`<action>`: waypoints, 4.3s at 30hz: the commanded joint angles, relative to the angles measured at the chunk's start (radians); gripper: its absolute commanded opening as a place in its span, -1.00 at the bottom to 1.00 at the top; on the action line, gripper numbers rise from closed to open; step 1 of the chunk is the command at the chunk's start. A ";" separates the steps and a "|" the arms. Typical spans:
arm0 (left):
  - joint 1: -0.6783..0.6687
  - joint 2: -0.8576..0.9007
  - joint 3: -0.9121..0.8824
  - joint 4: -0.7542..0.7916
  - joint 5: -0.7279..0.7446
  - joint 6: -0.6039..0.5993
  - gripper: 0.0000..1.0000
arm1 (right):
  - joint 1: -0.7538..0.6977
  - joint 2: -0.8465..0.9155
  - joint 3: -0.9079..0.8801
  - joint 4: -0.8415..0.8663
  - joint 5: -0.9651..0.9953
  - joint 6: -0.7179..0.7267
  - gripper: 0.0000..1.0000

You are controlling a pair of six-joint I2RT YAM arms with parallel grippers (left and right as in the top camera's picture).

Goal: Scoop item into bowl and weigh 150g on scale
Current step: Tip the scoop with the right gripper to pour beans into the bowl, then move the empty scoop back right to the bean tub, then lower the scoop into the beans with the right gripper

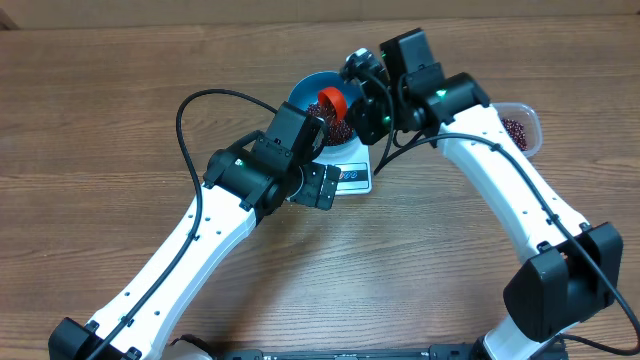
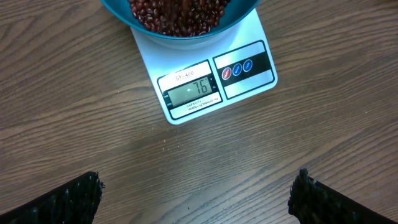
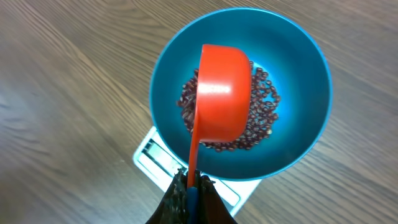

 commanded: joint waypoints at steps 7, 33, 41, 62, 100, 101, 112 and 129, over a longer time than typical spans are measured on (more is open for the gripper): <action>0.001 -0.008 -0.006 0.002 -0.010 0.014 0.99 | 0.046 -0.038 0.033 0.003 0.154 -0.027 -0.93; 0.001 -0.008 -0.006 0.002 -0.010 0.014 0.99 | 0.130 -0.038 0.033 0.013 0.333 -0.082 -0.93; 0.001 -0.008 -0.006 0.002 -0.010 0.014 0.99 | 0.130 -0.038 0.033 0.010 0.332 -0.082 -0.93; 0.001 -0.008 -0.006 0.002 -0.010 0.014 0.99 | -0.212 -0.225 0.033 -0.063 0.202 0.089 -0.93; 0.001 -0.008 -0.006 0.002 -0.010 0.014 0.99 | -0.496 0.067 -0.147 -0.163 0.382 0.046 -0.93; 0.001 -0.008 -0.006 0.002 -0.010 0.014 0.99 | -0.496 0.067 -0.147 -0.166 0.362 0.046 -0.93; 0.001 -0.008 -0.006 0.002 -0.010 0.014 0.99 | -0.509 0.067 -0.146 -0.169 0.153 -0.008 -0.93; 0.001 -0.008 -0.006 0.002 -0.010 0.014 0.99 | -0.666 0.067 -0.146 -0.162 -0.196 -0.064 -0.93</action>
